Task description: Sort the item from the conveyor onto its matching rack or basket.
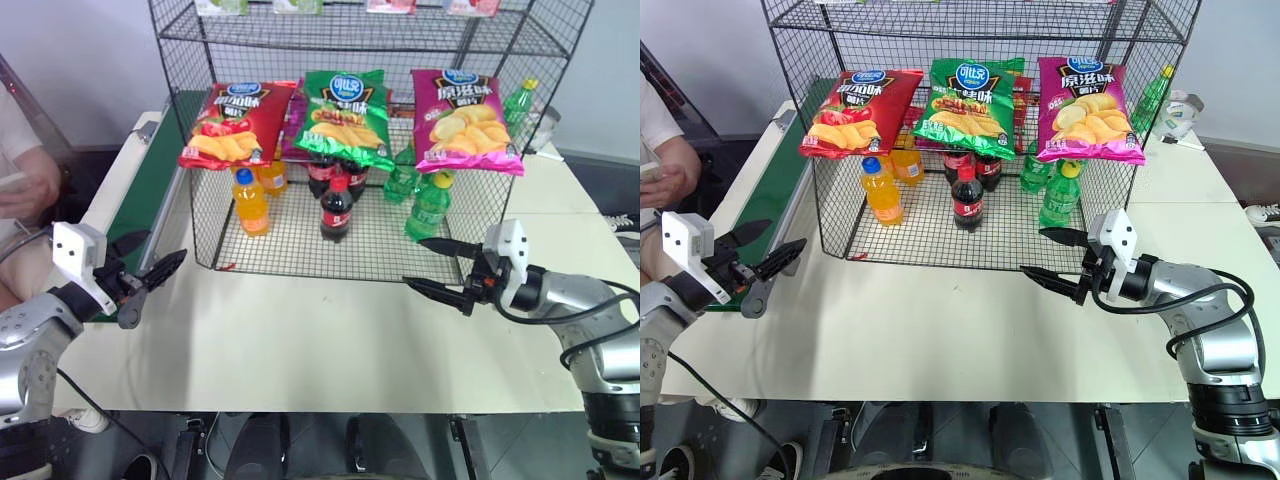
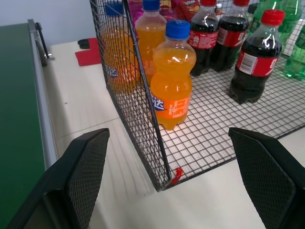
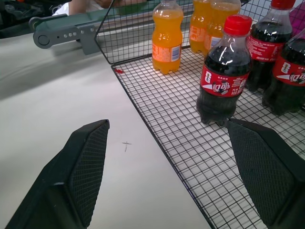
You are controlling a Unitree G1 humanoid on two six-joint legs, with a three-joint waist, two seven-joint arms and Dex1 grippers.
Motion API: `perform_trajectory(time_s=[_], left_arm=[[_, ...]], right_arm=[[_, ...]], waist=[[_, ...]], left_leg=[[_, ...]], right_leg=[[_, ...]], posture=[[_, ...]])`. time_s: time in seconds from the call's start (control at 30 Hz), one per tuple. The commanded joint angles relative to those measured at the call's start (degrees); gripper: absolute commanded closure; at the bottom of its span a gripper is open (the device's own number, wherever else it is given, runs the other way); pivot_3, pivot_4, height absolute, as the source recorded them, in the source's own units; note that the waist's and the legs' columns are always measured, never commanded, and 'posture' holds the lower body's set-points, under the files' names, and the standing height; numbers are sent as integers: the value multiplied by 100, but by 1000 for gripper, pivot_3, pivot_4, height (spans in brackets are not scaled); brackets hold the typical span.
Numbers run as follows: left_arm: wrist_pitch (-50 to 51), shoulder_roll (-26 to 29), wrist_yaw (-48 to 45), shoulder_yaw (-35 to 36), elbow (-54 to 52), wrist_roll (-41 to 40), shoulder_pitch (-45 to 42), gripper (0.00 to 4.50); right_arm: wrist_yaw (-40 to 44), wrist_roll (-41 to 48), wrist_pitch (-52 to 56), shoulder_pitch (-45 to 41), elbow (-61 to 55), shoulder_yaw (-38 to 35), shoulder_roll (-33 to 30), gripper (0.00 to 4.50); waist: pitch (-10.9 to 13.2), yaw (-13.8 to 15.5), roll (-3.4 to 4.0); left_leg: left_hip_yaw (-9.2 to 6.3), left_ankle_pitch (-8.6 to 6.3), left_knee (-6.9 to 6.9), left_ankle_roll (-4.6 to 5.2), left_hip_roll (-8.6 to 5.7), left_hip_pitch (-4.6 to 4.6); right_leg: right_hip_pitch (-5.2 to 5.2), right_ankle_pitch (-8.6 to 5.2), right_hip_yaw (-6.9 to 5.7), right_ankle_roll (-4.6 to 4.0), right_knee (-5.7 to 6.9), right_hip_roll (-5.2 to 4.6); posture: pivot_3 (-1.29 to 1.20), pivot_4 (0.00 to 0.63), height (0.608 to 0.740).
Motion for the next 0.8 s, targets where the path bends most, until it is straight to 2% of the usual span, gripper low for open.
perform_trajectory(time_s=[0.03,0.8], left_arm=[[-87,177,-110,-4,-9,146,-39,227],[14,207,-156,25,-82,150,5,227]], right_arm=[[-8,42,-112,-41,-28,-74,-60,445],[-7,-50,-200,102,-60,12,-70,445]], waist=[[0,0,0],[0,0,0]], left_leg=[[0,0,0,0,0,0],[0,0,7,0,0,0]], right_leg=[[0,0,0,0,0,1],[0,0,0,0,9,2]], posture=[[0,150,739],[0,150,739]])
